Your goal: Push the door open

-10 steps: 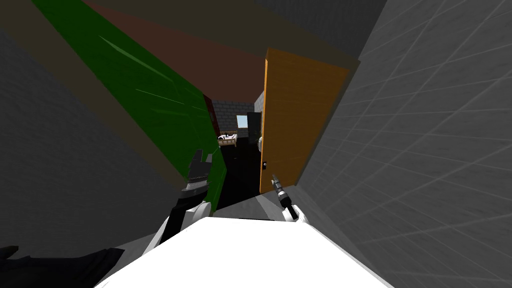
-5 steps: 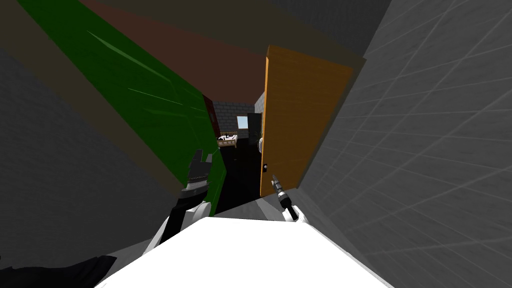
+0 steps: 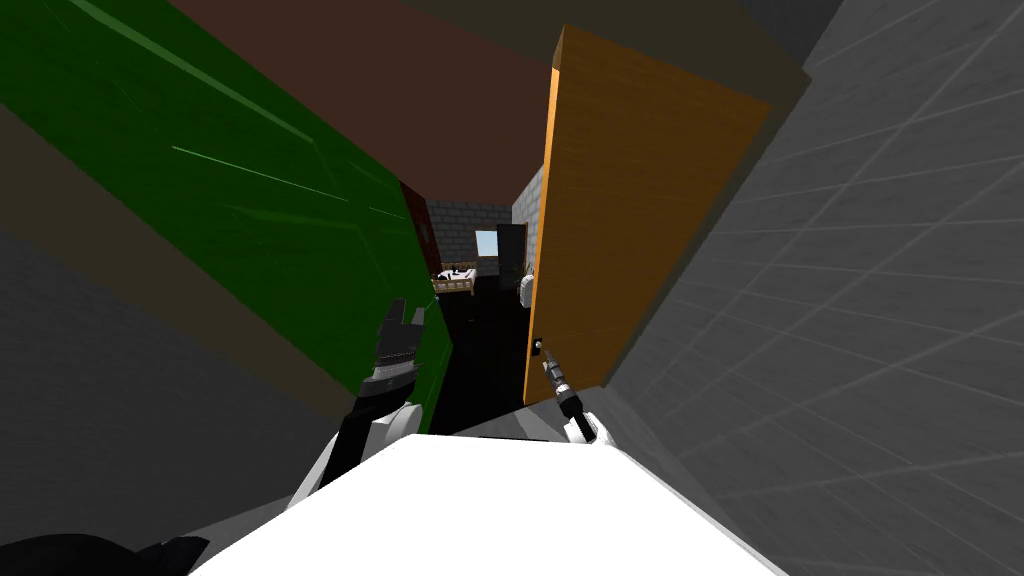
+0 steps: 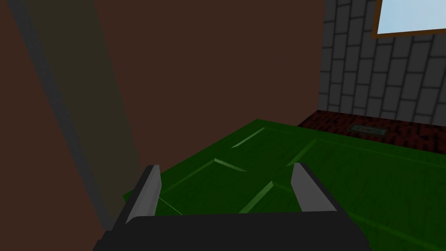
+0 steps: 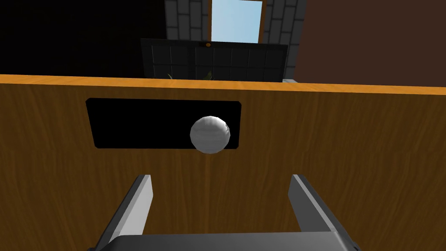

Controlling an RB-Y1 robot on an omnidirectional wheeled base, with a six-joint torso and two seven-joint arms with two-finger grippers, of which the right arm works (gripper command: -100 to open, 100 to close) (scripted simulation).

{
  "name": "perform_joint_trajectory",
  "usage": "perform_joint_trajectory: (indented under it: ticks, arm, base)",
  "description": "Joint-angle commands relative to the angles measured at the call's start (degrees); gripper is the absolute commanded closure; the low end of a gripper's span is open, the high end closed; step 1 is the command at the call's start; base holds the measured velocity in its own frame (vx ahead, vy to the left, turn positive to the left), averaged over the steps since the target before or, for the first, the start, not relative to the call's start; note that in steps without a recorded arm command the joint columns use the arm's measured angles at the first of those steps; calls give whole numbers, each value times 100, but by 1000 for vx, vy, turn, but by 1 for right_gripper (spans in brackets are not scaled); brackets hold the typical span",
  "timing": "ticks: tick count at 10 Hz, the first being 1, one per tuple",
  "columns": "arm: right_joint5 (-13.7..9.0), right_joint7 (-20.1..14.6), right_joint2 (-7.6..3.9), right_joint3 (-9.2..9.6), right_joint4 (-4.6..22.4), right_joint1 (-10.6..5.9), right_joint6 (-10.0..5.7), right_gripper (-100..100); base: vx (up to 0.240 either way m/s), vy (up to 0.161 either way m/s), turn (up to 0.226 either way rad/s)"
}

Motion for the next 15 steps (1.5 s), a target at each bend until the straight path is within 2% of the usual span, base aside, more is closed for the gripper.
perform_joint_trajectory:
  ticks: [1, 6, 7, 12, 15]
  arm:
    - [-20, 48, 25, -22, 25, 0, -12, -100]
    - [-50, 116, 71, -53, 66, 12, -36, -100]
    - [-50, 116, 71, -53, 66, 12, -36, 100]
    - [-50, 116, 71, -53, 66, 12, -36, 100]
    - [-127, 189, 56, -169, 88, 9, -1, 100]
  base:
    - [185, 21, 44]
    - [170, 37, 17]
    - [-12, 2, 7]
    - [-10, -3, 2]
    - [149, 54, -29]
